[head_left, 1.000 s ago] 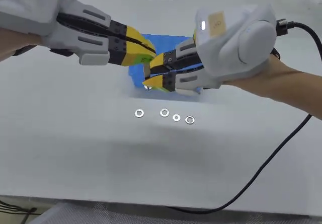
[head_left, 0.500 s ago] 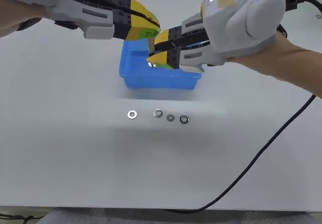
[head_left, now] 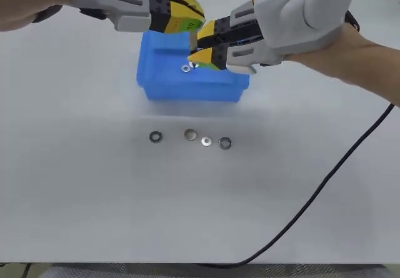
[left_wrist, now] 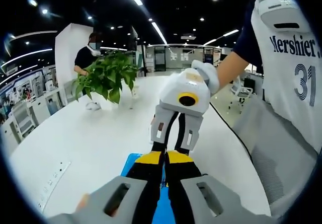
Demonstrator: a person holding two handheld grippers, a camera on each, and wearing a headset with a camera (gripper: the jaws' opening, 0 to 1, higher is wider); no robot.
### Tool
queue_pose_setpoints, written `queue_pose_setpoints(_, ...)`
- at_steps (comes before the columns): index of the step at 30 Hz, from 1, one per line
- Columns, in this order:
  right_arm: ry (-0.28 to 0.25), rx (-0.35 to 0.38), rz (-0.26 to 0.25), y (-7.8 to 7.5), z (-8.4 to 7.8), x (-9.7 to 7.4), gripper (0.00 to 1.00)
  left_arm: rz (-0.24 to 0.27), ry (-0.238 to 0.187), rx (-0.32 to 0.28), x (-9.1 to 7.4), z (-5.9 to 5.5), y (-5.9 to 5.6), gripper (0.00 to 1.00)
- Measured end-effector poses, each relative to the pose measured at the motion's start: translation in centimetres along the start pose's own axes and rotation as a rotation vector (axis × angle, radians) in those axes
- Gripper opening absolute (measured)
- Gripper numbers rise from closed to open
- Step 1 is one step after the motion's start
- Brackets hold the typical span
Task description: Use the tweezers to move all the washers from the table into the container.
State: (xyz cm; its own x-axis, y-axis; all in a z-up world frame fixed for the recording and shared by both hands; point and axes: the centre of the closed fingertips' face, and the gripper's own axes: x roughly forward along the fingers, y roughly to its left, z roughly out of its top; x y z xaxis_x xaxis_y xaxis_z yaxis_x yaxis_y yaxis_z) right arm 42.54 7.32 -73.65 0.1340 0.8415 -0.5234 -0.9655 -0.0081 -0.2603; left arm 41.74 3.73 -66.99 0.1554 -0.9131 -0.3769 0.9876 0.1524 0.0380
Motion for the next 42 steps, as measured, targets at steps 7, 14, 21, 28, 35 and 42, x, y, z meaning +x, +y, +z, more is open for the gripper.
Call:
queue_pose_setpoints(7, 0.024, 0.015, 0.009, -0.3, -1.7, 0.9, 0.11, 0.005, 0.002, -0.011, 0.9, -1.5, 0.8, 0.05)
queue_pose_setpoints(14, 0.045, 0.042, 0.01, -0.7, -3.2, 1.7, 0.11, 0.009, -0.004, -0.034, 1.6, -2.7, 1.6, 0.05)
queue_pose_setpoints(21, 0.061, 0.064, 0.013, -0.4, -3.9, 1.8, 0.11, 0.011, 0.0, -0.046, 1.9, -3.5, 1.8, 0.05)
queue_pose_setpoints(28, 0.054, 0.081, 0.013, -0.1, -4.1, 1.8, 0.11, 0.012, -0.004, -0.057, 2.1, -3.6, 1.8, 0.05)
queue_pose_setpoints(35, 0.066, 0.096, 0.004, -0.1, -4.1, 1.8, 0.12, 0.02, 0.004, -0.058, 2.1, -3.6, 1.8, 0.05)
queue_pose_setpoints(42, 0.093, 0.07, 0.007, 0.5, -4.0, 1.6, 0.13, 0.037, 0.004, -0.063, 1.7, -3.2, 2.0, 0.05)
